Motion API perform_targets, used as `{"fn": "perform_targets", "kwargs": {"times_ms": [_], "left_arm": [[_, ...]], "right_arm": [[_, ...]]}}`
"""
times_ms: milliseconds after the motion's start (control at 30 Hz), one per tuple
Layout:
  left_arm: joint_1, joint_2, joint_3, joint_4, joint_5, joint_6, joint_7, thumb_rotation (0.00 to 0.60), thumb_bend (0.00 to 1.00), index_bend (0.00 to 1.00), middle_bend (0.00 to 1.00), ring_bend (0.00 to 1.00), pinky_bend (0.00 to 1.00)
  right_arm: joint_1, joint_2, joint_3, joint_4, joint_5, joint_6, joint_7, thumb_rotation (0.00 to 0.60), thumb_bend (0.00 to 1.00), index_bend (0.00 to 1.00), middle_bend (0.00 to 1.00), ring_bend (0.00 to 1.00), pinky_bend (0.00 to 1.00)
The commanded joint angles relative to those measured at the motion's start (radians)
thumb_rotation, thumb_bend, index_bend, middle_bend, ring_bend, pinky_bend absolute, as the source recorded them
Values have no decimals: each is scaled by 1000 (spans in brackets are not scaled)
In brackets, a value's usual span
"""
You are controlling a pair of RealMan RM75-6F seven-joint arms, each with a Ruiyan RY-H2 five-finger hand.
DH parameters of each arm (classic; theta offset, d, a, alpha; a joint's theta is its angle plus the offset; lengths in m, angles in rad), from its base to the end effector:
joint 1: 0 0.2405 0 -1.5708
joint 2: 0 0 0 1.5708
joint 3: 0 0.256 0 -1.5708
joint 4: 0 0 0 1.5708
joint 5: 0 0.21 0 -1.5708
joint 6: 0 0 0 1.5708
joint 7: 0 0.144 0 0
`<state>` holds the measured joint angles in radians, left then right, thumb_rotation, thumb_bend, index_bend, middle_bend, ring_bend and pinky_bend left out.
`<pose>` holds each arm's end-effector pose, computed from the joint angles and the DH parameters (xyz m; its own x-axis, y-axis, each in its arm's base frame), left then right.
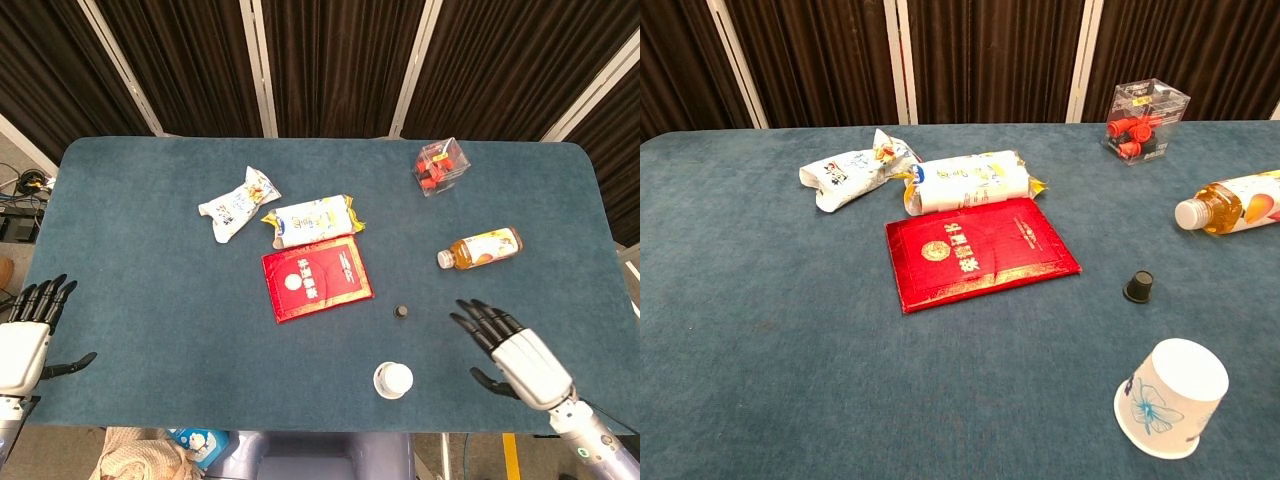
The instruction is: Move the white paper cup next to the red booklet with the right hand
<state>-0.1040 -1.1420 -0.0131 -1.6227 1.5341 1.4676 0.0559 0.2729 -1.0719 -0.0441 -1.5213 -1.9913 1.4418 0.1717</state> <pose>-0.3028 0.1785 0.1415 0.4217 0.0483 0.9054 0.9060 -0.0635 -0.4186 -0.2535 -0.1956 0.1327 0.4623 -0.1079 0.8802 -0.7379 -0.5973 0.3143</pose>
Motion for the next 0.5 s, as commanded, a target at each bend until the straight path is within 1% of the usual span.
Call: {"fn": "perform_targets", "kwargs": {"times_ms": [33,167,333,500], "left_arm": [[0,0,-1,0,-6,-3,-5,600,0,0,0,0,18],[-1,1,-1,-2,-4,-4,-7,600,0,0,0,0,18],[-1,1,1,-2,-1,-3,-8,600,0,0,0,0,18],[-1,3,0,-3,-7,-8,-14,600,0,0,0,0,18]], "right_arm": [[49,3,-30,-14,-60,-29,11,600,327,0,0,48,236],[82,3,-59,-84,-91,-108,-38,600,327,0,0,48,249],[113,-22,-83,-119,-106,-201,-115,600,327,0,0,48,249],[129,-41,-103,-140,-86,-287,-178,600,327,0,0,48,249]]}}
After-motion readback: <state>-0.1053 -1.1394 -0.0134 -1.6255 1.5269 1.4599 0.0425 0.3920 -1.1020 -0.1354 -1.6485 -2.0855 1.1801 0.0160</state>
